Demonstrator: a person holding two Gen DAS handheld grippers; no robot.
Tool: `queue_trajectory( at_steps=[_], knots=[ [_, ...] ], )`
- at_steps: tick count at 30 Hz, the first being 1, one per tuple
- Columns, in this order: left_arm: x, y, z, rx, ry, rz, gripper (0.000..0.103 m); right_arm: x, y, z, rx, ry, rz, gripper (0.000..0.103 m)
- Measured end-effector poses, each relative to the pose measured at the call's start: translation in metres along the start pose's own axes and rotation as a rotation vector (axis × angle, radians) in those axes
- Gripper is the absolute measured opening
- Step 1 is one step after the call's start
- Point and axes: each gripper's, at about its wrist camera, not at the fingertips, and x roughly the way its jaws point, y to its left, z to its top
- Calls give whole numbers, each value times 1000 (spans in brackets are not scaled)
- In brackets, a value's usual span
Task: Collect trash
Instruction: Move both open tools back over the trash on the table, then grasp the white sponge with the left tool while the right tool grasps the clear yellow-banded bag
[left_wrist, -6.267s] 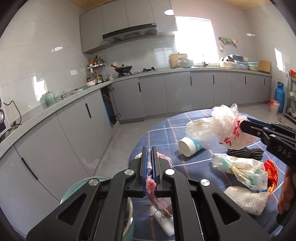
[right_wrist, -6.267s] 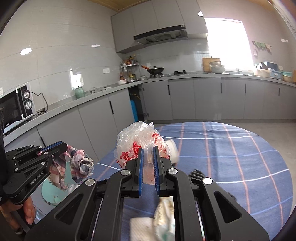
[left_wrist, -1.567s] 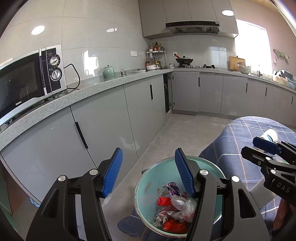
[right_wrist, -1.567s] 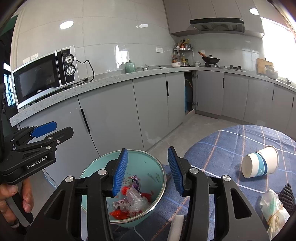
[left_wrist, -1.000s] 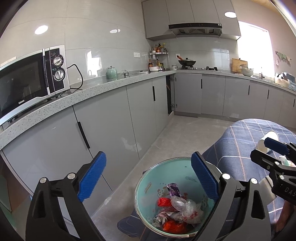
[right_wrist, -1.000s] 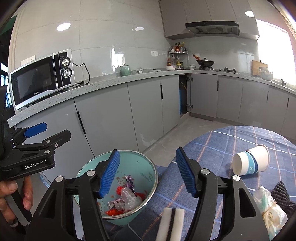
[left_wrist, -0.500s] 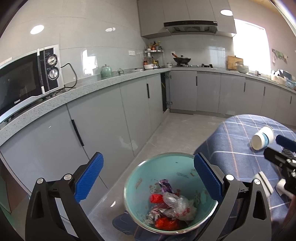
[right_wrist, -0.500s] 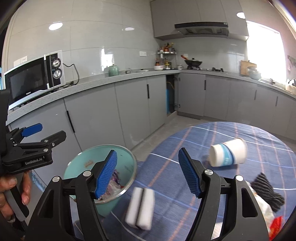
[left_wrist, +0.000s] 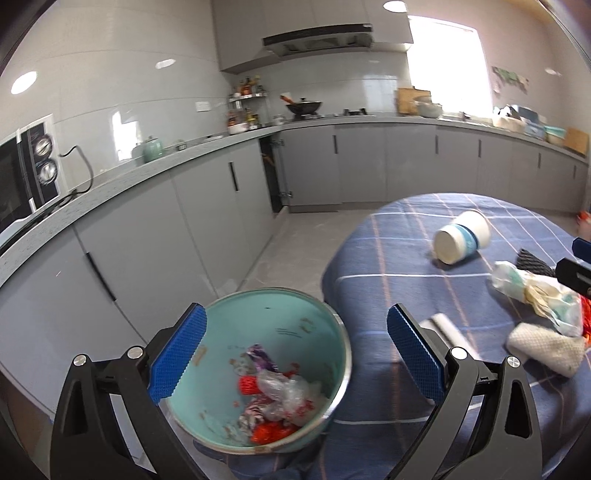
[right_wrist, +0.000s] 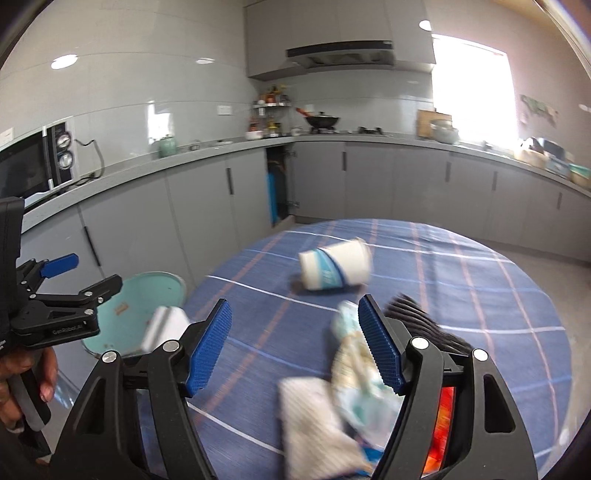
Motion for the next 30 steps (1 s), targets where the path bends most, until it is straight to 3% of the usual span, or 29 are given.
queue_trajectory(
  at_steps=[8,16,17,19,20,21,22,30],
  knots=[
    [-8,-41,0,55,-3,-73,97,-18,-32,-20,22,17,-94,71],
    [3,-80,-13,118,30,-122,94,-21,-50,-34,33,40,-134,71],
    [6,-82,-14,121,34,-125,91,-19,-52,-34,35,44,-135,71],
    [11,-87,-15,133,61,-154,66,-15,-52,-36,39,50,-131,71],
    [13,-90,-16,133,73,-172,61,-13,-52,-36,37,53,-132,71],
    [14,-91,-17,135,80,-187,45,-11,-51,-37,36,58,-131,71],
    [15,-95,-18,148,85,-196,38,-8,-51,-38,36,64,-129,71],
    [8,-97,-18,151,49,-207,29,14,-48,-41,45,121,-116,70]
  ],
)
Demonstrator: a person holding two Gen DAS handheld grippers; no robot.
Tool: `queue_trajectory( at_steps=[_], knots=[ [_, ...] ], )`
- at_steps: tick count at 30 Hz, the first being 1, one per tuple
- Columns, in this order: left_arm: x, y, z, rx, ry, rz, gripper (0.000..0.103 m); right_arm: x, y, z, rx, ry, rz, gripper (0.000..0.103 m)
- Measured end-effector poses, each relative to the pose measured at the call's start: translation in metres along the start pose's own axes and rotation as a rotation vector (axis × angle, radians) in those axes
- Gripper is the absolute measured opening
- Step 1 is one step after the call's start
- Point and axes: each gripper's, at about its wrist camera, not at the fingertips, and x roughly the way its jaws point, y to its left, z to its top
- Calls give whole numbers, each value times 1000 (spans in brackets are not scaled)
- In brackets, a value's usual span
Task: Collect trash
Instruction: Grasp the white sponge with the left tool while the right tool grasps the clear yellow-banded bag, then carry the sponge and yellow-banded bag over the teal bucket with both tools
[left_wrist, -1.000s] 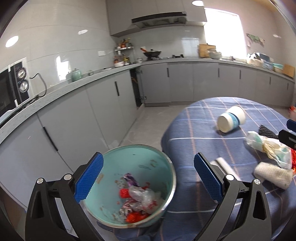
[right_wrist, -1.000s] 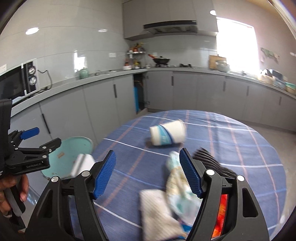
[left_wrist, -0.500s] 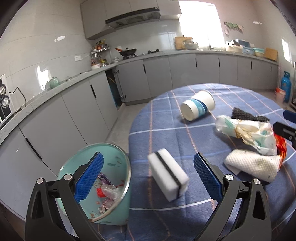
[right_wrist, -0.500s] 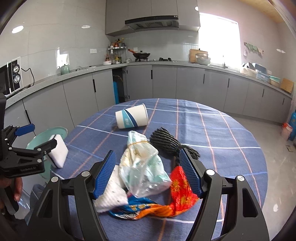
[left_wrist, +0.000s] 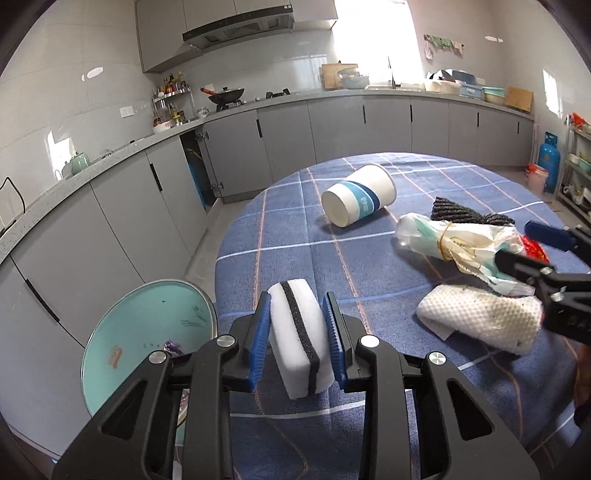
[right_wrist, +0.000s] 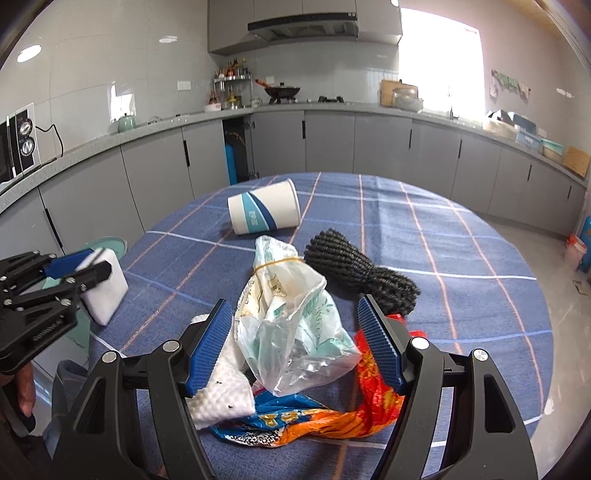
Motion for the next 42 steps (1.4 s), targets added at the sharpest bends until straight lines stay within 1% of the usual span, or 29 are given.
queue_trajectory(
  at_steps=[1,2,3,4,5,6,7,8,9,15,20,29,36,42],
  knots=[
    [-1,0,1,-1,-6,2,29,2,0,0,0,8,-1,69],
    [-3,2,1,-3,-12,4,29,3,0,0,1,16,-1,66],
    [-4,4,2,-6,-17,5,29,5,-1,0,2,27,8,60],
    [-7,6,3,-14,-25,5,29,7,-2,0,1,40,14,56],
    [-8,8,4,-17,-30,6,29,9,-1,-1,-1,55,21,44],
    [-9,8,5,-18,-33,7,29,11,-1,-1,-2,68,32,28],
    [-11,9,6,-20,-39,6,29,13,1,-2,-3,77,45,23],
    [-13,10,6,-21,-42,6,29,12,2,-3,-8,76,50,21],
    [-15,10,7,-21,-49,7,29,10,3,-3,-13,66,56,18],
    [-26,14,12,-30,-82,20,29,-6,4,2,-7,-9,60,16],
    [-33,21,16,-50,-104,36,29,-11,1,7,5,-32,55,16],
    [-34,30,14,-73,-105,66,29,-10,6,20,26,-71,91,16],
    [-35,43,15,-94,-108,104,29,-8,22,36,16,-109,137,16],
    [-41,64,15,-128,-115,149,29,-4,43,51,-12,-128,177,16]
  ],
)
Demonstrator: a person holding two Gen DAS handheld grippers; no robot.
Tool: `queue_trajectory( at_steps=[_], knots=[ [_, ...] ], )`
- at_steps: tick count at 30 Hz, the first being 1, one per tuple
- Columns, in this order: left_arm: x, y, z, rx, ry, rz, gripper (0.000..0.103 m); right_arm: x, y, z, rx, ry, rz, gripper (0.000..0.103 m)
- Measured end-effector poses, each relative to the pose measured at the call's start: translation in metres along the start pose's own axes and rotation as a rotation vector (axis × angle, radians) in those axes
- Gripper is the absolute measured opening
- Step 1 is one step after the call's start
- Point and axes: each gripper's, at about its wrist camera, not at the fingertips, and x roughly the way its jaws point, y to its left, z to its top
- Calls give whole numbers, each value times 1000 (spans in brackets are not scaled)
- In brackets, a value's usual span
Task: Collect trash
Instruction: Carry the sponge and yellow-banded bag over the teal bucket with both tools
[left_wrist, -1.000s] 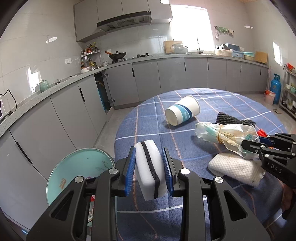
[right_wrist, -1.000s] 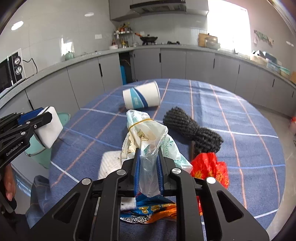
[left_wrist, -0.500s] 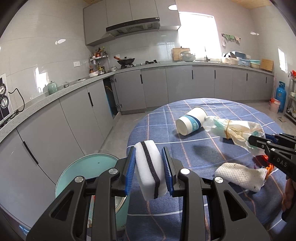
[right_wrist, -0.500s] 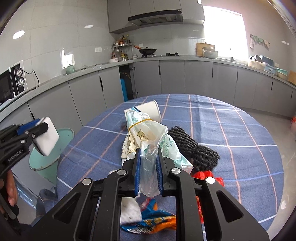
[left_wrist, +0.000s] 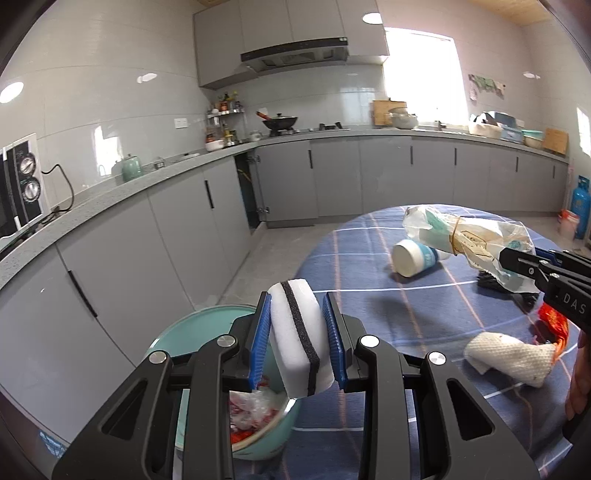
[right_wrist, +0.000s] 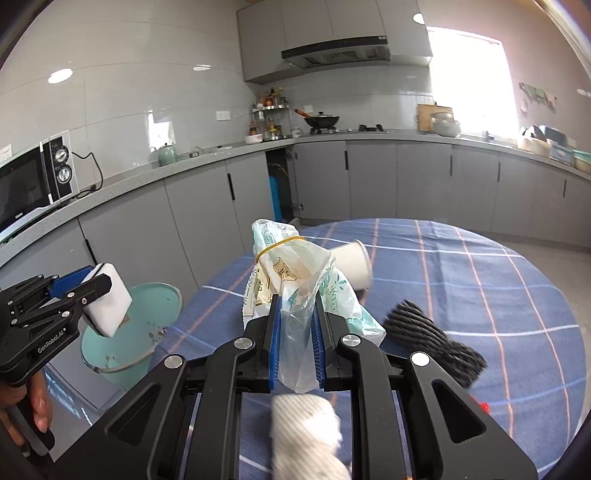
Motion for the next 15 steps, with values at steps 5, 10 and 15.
queue_trajectory(
  at_steps=[5,10,15],
  knots=[
    [-5,19,2,-26,-7,36,29,8,15,8,-11,-10,34,16],
    [-12,35,6,-46,-22,60,29,17,33,17,-37,-20,74,16],
    [-18,42,7,-55,-31,71,29,25,48,21,-54,-23,105,16]
  ],
)
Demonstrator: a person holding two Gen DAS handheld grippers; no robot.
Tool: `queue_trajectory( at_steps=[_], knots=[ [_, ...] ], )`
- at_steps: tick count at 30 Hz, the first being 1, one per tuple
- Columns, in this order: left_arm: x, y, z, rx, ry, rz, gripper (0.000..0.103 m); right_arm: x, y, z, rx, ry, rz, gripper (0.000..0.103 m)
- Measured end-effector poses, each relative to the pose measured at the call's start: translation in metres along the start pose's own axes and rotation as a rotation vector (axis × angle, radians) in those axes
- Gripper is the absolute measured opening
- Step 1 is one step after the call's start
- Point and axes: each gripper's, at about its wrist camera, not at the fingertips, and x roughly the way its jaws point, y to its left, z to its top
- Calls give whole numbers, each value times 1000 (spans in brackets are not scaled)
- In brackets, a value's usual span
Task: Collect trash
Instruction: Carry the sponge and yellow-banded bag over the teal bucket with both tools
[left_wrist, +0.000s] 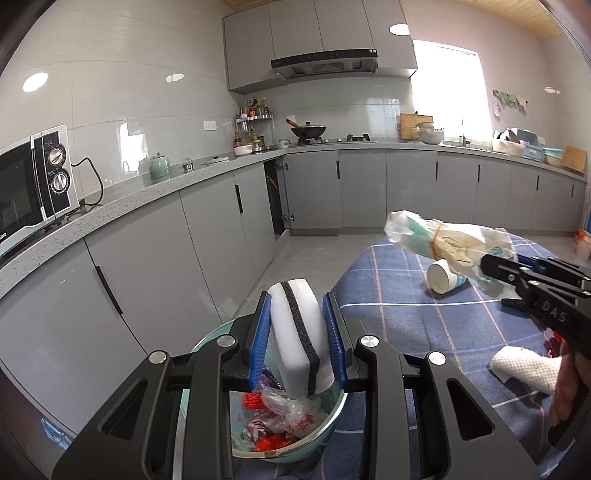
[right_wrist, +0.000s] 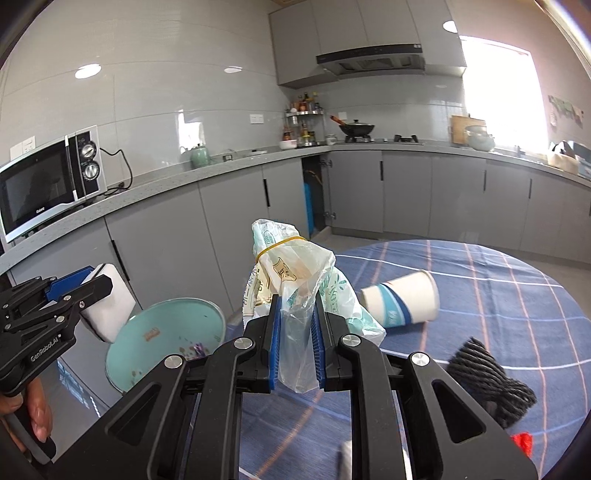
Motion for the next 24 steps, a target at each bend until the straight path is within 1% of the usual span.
queue_trajectory(
  at_steps=[6,12,24],
  knots=[
    [-6,7,-1,-6,-7,19,29,12,15,4,-12,-1,30,16],
    [-7,20,-1,-19,-2,60,29,20,29,7,-27,2,58,16],
    [-6,61,-5,-69,13,147,30,40,65,12,-65,16,121,16]
  ],
)
